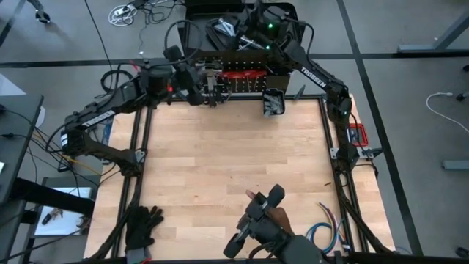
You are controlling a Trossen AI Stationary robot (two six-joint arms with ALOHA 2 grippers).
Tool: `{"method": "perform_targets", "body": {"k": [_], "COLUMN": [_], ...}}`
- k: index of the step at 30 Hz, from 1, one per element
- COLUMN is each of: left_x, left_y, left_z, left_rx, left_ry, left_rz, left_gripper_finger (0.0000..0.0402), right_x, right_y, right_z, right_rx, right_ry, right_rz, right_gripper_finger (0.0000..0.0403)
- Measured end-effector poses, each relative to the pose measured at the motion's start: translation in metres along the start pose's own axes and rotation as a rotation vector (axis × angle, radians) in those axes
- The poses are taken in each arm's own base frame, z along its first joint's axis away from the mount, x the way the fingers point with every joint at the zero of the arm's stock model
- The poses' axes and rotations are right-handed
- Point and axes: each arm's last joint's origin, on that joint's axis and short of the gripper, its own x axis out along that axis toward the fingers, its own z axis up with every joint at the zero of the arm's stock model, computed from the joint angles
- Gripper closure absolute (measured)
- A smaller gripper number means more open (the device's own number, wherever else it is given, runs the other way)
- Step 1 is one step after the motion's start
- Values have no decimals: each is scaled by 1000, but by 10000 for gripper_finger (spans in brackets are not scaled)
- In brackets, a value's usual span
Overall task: Hang tools onto peg board
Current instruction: Put the C-clamp on the table
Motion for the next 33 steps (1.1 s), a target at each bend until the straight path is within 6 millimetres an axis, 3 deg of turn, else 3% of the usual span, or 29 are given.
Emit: {"method": "perform_targets", "body": {"k": [12, 21, 28, 33], "left_x": [0, 0, -5, -6], "left_y": [4, 4, 4, 3], "left_z": [-8, -10, -13, -13], "left_rx": [-37, -54, -76, -88], "left_ry": [62, 104, 120, 105], "left_rz": [20, 46, 18, -8], "left_gripper_finger": [178, 178, 178, 178], "right_x": [-14, -15, -36, -38], "right_y": [-14, -20, -26, -37], "right_z": [23, 12, 19, 11], "right_rx": [-46, -138, 86, 277], "right_ry": [-29, 119, 151, 145], "right_rz": [-174, -257, -13, 132], "right_gripper_finger": [388, 388, 385, 372]}}
